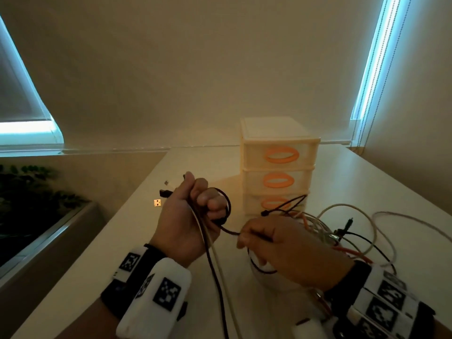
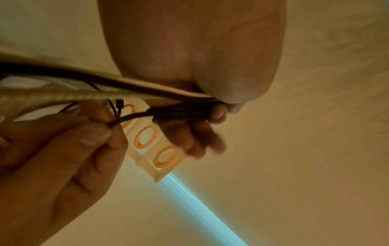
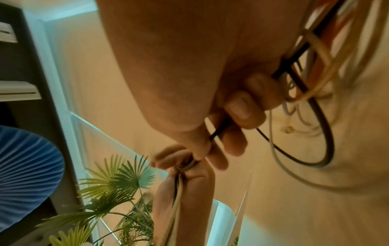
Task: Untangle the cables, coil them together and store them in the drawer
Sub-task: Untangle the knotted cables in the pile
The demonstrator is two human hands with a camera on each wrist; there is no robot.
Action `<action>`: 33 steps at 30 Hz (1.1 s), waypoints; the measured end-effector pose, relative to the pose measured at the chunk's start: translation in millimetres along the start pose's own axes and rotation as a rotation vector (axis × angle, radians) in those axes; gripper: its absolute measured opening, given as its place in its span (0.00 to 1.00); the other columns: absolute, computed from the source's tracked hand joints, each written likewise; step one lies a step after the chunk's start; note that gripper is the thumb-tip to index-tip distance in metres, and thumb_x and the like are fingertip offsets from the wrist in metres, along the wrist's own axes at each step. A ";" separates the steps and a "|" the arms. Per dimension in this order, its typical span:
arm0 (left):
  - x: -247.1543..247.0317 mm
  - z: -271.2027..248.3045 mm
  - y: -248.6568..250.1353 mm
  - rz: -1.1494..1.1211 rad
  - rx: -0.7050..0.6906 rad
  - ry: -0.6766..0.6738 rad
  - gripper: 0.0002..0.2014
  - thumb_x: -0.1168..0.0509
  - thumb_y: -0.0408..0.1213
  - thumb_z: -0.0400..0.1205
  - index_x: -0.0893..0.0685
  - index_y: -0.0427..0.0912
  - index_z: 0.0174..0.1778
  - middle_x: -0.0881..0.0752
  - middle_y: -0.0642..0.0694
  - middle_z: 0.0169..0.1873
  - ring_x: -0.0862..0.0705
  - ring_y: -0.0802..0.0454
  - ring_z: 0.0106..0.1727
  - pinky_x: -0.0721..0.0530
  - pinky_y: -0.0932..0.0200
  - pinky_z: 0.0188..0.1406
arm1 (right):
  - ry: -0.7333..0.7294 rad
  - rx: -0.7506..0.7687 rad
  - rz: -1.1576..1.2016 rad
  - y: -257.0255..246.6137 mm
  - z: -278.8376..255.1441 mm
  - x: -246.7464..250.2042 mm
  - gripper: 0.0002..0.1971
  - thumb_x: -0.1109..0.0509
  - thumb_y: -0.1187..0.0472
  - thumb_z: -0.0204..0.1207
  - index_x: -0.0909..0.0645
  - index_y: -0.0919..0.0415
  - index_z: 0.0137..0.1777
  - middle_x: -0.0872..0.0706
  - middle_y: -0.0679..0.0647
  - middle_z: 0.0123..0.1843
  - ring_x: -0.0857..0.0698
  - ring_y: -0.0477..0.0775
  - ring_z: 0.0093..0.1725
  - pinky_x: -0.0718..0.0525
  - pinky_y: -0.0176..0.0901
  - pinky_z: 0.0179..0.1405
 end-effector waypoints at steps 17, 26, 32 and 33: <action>-53.1 -26.1 8.0 0.070 0.238 -0.454 0.25 0.58 0.54 0.94 0.37 0.47 0.32 0.35 0.52 0.17 0.36 0.54 0.21 0.45 0.61 0.17 | 0.210 -0.157 -0.142 23.5 -0.8 35.1 0.13 0.37 0.51 0.87 0.20 0.50 0.40 0.18 0.44 0.28 0.22 0.40 0.27 0.25 0.31 0.28; -30.4 -35.1 -65.3 0.786 0.443 -0.247 0.24 0.48 0.54 0.91 0.34 0.44 0.32 0.18 0.34 0.27 0.18 0.43 0.28 0.24 0.52 0.32 | 0.403 -0.087 -0.004 15.0 -2.4 44.7 0.08 0.32 0.51 0.84 0.17 0.49 0.43 0.16 0.49 0.32 0.21 0.42 0.29 0.22 0.40 0.30; -24.8 -14.1 -38.1 0.589 0.135 -0.045 0.25 0.49 0.53 0.89 0.34 0.41 0.29 0.23 0.38 0.35 0.19 0.45 0.41 0.14 0.57 0.48 | 0.338 0.116 0.038 -13.9 -6.0 44.2 0.07 0.30 0.61 0.83 0.12 0.51 0.57 0.09 0.45 0.43 0.10 0.44 0.45 0.14 0.33 0.45; -26.1 -13.3 -35.0 0.574 0.106 -0.041 0.25 0.49 0.53 0.89 0.34 0.41 0.29 0.23 0.36 0.37 0.20 0.42 0.44 0.14 0.57 0.50 | 0.354 0.125 0.032 -14.6 -6.4 46.6 0.07 0.30 0.61 0.83 0.12 0.51 0.57 0.09 0.44 0.42 0.10 0.44 0.45 0.15 0.32 0.44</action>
Point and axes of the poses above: each hand's wrist, its own z-axis towards the middle knuckle, its own x-axis out of the back of the hand, y = z × x, the point moved 10 cm from there along z, towards the middle knuckle
